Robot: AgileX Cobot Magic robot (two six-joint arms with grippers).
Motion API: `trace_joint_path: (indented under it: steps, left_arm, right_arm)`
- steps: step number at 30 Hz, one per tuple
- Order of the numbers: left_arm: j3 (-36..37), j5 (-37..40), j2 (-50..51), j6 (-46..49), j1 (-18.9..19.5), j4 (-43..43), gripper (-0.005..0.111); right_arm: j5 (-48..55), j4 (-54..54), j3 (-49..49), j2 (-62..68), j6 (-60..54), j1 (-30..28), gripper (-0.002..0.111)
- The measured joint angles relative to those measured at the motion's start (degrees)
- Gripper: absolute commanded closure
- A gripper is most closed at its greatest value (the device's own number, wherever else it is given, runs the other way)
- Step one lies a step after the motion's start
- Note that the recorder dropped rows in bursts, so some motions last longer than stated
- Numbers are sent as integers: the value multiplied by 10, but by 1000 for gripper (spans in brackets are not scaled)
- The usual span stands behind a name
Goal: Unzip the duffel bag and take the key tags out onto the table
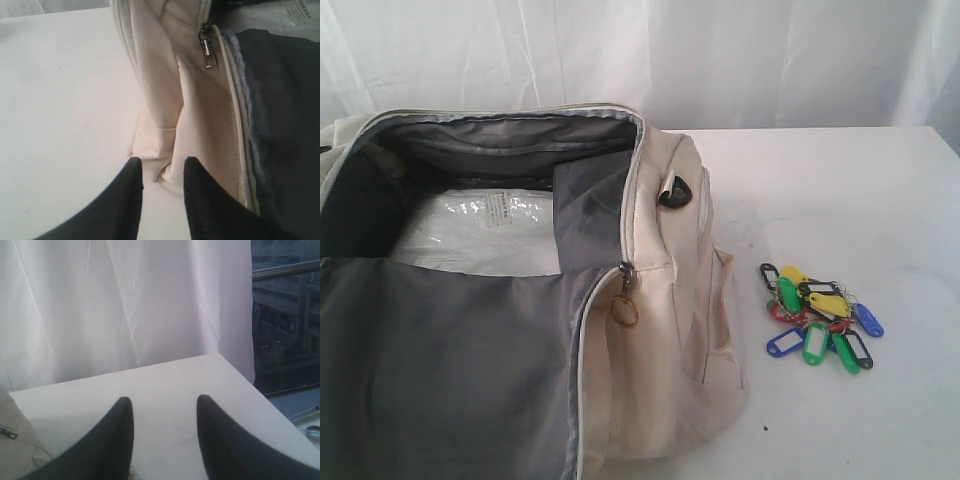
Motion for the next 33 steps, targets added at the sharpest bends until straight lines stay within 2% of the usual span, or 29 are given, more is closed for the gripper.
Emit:
trace_joint_path:
  steps: [6,13,18,26,33]
  left_arm:
    - [0,0,0,0,0,0,72]
    - [0,0,0,0,0,0,72]
    - [0,0,0,0,0,0,72]
    - [0,0,0,0,0,0,72]
    - [0,0,0,0,0,0,72]
  right_arm:
    - [-13,-17,49,-20,8,0,69]
    - [5,-18,54,-28,9,0,69]
    - [10,-18,54,-31,-53,0,69]
    - [94,-19,54,-31,-96,0,69]
    - [125,-20,54,-31,-96,0,69]
